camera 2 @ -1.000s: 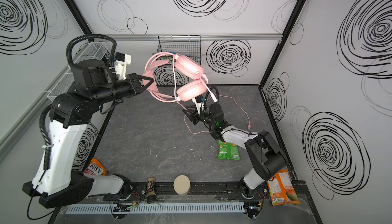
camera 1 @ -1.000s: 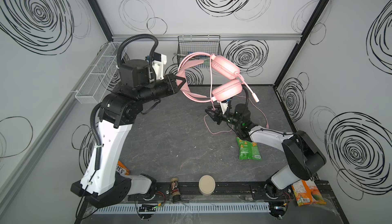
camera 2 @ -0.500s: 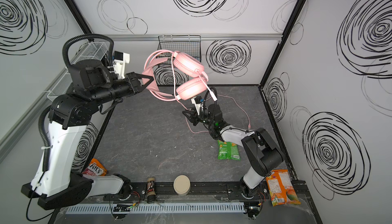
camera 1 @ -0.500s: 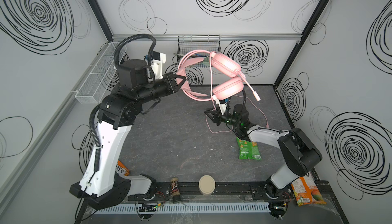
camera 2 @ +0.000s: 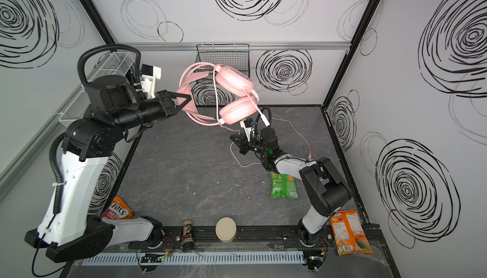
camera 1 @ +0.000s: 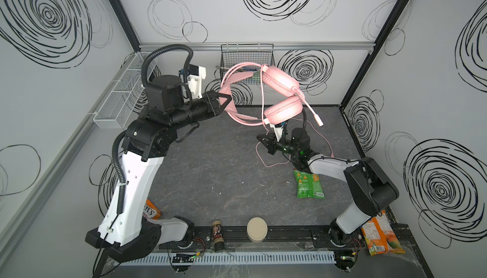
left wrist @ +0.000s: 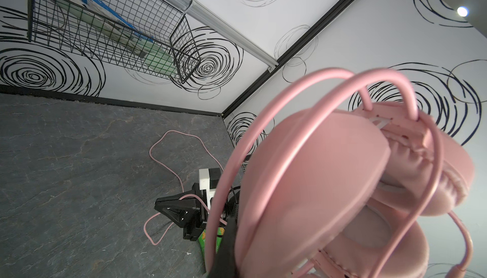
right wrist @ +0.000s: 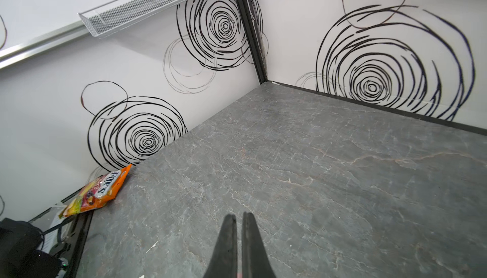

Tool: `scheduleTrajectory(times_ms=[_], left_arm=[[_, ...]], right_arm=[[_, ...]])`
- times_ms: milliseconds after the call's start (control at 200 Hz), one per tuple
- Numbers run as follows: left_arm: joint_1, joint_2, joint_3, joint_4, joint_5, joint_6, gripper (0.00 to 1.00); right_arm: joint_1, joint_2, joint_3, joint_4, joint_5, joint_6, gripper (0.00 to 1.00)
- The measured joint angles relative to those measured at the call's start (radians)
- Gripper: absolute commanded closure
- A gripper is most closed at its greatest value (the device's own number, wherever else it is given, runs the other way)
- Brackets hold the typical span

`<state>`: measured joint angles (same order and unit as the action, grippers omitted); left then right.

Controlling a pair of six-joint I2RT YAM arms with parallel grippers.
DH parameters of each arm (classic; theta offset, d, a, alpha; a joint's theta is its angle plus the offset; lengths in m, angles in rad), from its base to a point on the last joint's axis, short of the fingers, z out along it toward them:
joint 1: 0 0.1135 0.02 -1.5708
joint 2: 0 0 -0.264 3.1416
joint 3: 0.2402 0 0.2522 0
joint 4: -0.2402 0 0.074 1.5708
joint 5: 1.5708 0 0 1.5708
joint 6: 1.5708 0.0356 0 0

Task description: Wrap the headphones

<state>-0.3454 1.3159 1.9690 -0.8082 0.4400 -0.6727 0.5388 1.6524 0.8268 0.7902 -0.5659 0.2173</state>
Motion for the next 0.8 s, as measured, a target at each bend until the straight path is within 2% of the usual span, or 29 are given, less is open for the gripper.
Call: scheduleTrajectory(times_ms=[185, 365, 525, 800], left_arm=[[0.001, -0.003, -0.004, -0.013, 0.013, 0.05, 1.0], [-0.014, -0.048, -0.074, -0.018, 0.003, 0.099, 1.0], [-0.061, -0.1, -0.159, -0.039, -0.037, 0.153, 1.0], [-0.154, -0.113, -0.207, -0.056, -0.09, 0.235, 1.0]], right_arm=[[-0.026, 0.022, 0.14, -0.176, 0.002, -0.054, 1.0], [-0.079, 0.019, 0.264, -0.338, -0.003, -0.103, 1.0], [-0.127, 0.003, 0.343, -0.5, 0.002, -0.129, 1.0], [-0.163, -0.027, 0.554, -0.781, 0.068, -0.218, 1.0]])
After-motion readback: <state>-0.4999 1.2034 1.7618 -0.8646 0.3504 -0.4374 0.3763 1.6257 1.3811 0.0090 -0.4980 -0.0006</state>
